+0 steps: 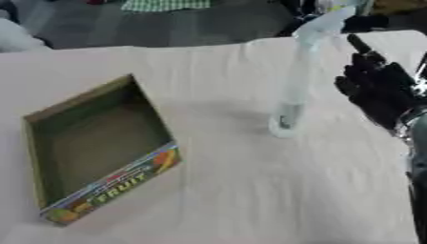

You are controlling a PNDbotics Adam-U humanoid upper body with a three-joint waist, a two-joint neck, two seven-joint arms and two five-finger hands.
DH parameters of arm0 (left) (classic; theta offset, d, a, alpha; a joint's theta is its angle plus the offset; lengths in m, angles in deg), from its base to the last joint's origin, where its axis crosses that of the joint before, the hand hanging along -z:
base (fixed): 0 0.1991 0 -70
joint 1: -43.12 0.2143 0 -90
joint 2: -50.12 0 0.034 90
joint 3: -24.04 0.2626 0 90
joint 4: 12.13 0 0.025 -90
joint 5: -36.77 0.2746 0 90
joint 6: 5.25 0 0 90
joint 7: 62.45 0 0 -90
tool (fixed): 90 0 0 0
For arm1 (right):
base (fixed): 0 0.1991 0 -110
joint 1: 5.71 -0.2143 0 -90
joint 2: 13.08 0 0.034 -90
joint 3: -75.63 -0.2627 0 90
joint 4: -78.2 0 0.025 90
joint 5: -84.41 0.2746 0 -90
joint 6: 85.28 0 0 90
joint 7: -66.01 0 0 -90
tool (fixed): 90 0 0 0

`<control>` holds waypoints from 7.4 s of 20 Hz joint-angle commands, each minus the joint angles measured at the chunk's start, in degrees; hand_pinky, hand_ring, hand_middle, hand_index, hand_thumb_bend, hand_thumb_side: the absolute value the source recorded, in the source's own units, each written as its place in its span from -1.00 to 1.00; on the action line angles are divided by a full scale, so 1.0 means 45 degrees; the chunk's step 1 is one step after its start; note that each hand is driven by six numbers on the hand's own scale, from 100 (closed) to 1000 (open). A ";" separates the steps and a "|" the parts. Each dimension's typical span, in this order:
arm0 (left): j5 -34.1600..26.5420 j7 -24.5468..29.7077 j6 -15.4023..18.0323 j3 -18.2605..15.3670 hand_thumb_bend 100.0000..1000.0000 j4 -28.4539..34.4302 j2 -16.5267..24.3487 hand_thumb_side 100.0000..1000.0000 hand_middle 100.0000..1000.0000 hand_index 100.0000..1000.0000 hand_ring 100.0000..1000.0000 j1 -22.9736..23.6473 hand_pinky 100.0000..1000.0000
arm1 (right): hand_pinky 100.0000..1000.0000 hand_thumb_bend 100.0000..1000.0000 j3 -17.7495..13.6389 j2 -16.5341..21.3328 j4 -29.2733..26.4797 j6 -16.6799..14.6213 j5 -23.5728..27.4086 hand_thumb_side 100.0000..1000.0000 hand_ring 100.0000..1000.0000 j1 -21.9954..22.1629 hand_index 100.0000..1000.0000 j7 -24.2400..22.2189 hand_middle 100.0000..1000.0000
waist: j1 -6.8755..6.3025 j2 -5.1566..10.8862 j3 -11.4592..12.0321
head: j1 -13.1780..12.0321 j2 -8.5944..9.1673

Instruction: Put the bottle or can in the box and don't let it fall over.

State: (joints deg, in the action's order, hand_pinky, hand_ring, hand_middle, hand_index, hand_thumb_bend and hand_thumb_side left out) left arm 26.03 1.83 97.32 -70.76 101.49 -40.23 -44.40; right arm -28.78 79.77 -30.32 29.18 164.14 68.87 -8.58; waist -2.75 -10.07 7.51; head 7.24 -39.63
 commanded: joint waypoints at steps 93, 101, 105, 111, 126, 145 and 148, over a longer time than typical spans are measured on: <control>-0.0110 0.0126 0.0047 -0.0008 0.56 0.0215 0.0239 0.22 1.00 0.51 1.00 -0.0094 1.00 | -1.00 0.63 0.0073 -0.1173 -0.0451 0.0721 0.2641 1.00 -1.00 -0.0479 0.98 0.1490 -0.98 | -0.0015 0.0142 0.0066 | 0.0106 0.0422; -0.0119 0.0134 0.0052 -0.0004 0.57 0.0215 0.0252 0.22 1.00 0.51 1.00 -0.0088 1.00 | -1.00 0.66 0.0121 -0.0980 -0.0652 0.0342 0.2809 1.00 -1.00 -0.0753 1.00 0.1303 -0.94 | -0.0013 0.0164 0.0071 | 0.0119 0.0432; -0.0121 0.0135 0.0055 -0.0003 0.57 0.0215 0.0260 0.22 1.00 0.51 1.00 -0.0086 1.00 | -1.00 0.67 0.0159 -0.0890 -0.0732 0.0152 0.2956 1.00 -1.00 -0.0901 1.00 0.1253 -0.92 | -0.0007 0.0174 0.0077 | 0.0123 0.0420; -0.0122 0.0137 0.0055 0.0000 0.56 0.0215 0.0269 0.22 1.00 0.51 1.00 -0.0082 1.00 | -1.00 0.65 0.0229 -0.0669 -0.0853 -0.0145 0.3272 1.00 -1.00 -0.1160 1.00 0.1164 -0.90 | 0.0005 0.0190 0.0081 | 0.0139 0.0408; -0.0118 0.0137 0.0049 0.0007 0.56 0.0215 0.0344 0.22 1.00 0.51 1.00 -0.0062 1.00 | -1.00 0.42 0.0728 0.0683 -0.0930 -0.0494 0.3998 0.91 -1.00 -0.2137 1.00 0.0538 -0.78 | 0.0056 0.0263 0.0031 | 0.0223 0.0345; -0.0406 0.0151 0.0027 0.0126 0.56 0.0215 0.0705 0.22 0.98 0.51 1.00 -0.0178 1.00 | -1.00 0.04 0.3163 0.1846 0.0755 0.0485 0.5533 0.83 -1.00 -0.5770 1.00 -0.1423 -0.66 | 0.0341 0.0716 0.0680 | 0.1238 -0.0365; -0.0552 0.0060 0.0026 0.0135 0.56 0.0215 0.0714 0.21 0.98 0.52 1.00 -0.0254 1.00 | -1.00 0.05 0.3519 0.1496 0.0932 0.0802 0.5546 0.84 -1.00 -0.6134 1.00 -0.1501 -0.66 | 0.0393 0.0762 0.0931 | 0.1634 -0.0457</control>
State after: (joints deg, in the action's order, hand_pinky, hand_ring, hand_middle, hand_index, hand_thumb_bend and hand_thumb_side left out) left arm 24.05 2.31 97.37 -70.01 101.49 -38.71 -44.97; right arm -13.23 86.29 -26.08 32.21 188.60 42.64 -15.09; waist -0.91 -7.80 11.79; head 13.85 -41.35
